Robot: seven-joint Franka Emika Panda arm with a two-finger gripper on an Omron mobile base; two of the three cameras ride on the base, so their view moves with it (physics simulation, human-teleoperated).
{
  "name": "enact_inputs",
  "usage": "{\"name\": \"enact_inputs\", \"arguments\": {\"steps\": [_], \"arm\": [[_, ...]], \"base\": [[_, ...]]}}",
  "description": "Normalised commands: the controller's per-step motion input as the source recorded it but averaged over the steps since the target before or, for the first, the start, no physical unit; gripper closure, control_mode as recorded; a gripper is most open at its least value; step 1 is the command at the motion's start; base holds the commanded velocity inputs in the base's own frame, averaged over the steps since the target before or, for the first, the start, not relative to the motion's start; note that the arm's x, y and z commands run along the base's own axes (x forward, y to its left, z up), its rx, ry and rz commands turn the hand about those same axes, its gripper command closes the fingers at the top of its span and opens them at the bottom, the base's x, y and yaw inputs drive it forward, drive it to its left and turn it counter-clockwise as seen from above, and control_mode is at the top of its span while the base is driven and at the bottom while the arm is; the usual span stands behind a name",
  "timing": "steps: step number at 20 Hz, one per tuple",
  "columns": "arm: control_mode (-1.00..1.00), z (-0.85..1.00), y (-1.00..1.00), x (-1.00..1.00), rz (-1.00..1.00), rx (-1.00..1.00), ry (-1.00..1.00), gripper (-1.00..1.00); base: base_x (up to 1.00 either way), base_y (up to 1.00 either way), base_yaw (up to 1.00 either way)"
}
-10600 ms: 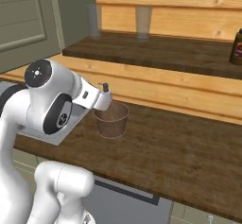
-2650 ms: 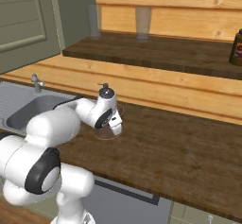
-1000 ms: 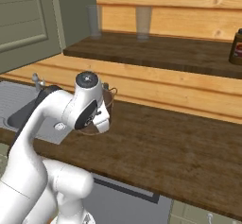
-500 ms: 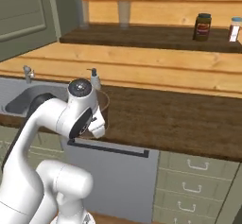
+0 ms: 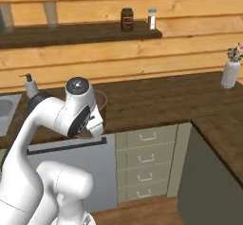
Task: Open the cabinet, pick up the bread from the cabinet and place it in the basket. Then move the basket to the dining counter.
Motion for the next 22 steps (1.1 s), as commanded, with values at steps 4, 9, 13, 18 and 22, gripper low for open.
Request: {"name": "enact_inputs", "arguments": {"steps": [4,9,13,18,22], "arm": [[1.00,0.00,0.00,0.00,0.00,0.00,0.00,1.00],[1.00,0.00,0.00,0.00,0.00,0.00,0.00,1.00],[1.00,0.00,0.00,0.00,0.00,0.00,0.00,1.00],[1.00,0.00,0.00,0.00,0.00,0.00,0.00,1.00],[1.00,0.00,0.00,0.00,0.00,0.00,0.00,1.00]], "base": [[0.26,-0.03,-0.71],[0.26,-0.22,-0.69],[0.30,-0.89,-0.49],[0.26,-1.00,-0.42],[0.17,-0.94,-0.49]]}}
